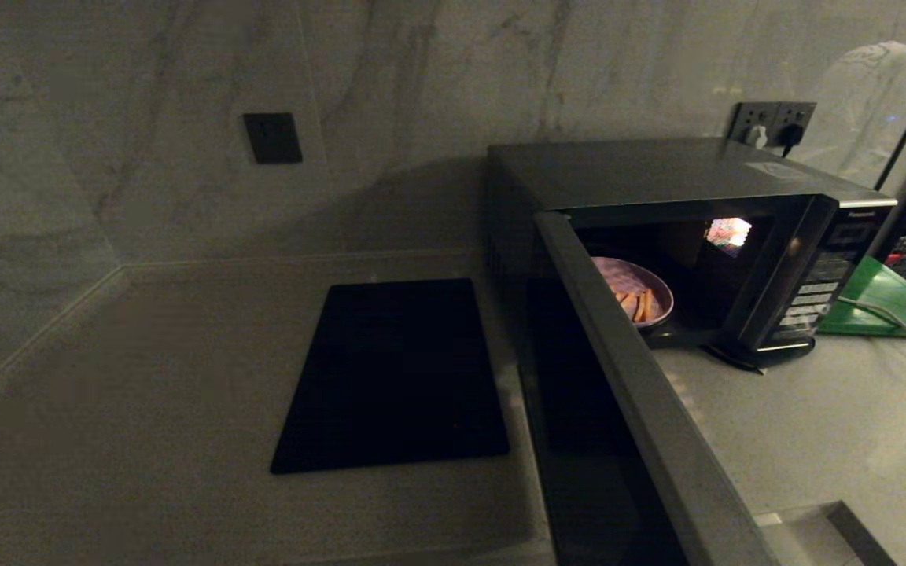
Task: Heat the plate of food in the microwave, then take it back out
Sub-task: Close the microwave oven
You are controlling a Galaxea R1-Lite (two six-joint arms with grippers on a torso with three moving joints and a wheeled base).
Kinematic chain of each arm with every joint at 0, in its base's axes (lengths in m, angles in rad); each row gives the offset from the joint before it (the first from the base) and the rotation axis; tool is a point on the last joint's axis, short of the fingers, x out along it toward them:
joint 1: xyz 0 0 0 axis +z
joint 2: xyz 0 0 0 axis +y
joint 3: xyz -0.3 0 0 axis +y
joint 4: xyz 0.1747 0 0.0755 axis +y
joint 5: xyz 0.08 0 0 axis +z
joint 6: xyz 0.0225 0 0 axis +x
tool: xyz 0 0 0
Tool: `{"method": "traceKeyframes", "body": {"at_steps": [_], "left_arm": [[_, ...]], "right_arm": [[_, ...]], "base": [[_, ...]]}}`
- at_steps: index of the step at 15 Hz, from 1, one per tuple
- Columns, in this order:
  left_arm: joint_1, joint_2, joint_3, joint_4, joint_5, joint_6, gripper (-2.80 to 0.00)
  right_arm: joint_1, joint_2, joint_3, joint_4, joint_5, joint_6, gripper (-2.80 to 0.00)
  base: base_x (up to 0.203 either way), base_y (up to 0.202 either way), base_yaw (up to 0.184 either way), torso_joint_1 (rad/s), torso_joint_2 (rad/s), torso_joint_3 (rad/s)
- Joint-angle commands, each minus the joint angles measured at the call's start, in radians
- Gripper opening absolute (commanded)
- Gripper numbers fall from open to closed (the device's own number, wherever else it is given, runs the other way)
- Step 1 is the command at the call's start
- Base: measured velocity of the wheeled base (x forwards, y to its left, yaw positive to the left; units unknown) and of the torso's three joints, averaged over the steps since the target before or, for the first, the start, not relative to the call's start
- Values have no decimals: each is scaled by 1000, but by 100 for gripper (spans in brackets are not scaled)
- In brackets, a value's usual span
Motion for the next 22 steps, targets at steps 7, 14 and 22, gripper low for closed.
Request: {"method": "traceKeyframes", "body": {"at_steps": [7,14,22], "left_arm": [[0,0,0,0,1,-1,-280],[0,0,0,0,1,-1,-280],[0,0,0,0,1,-1,-280]], "right_arm": [[424,-36,-207,6,-2,-226,-280],[767,-22,-250,8,-11,-373,-280],[1032,78,-250,15,-87,-400,-280]], "base": [[0,0,0,0,0,0],[0,0,0,0,0,0],[0,0,0,0,0,0]]}}
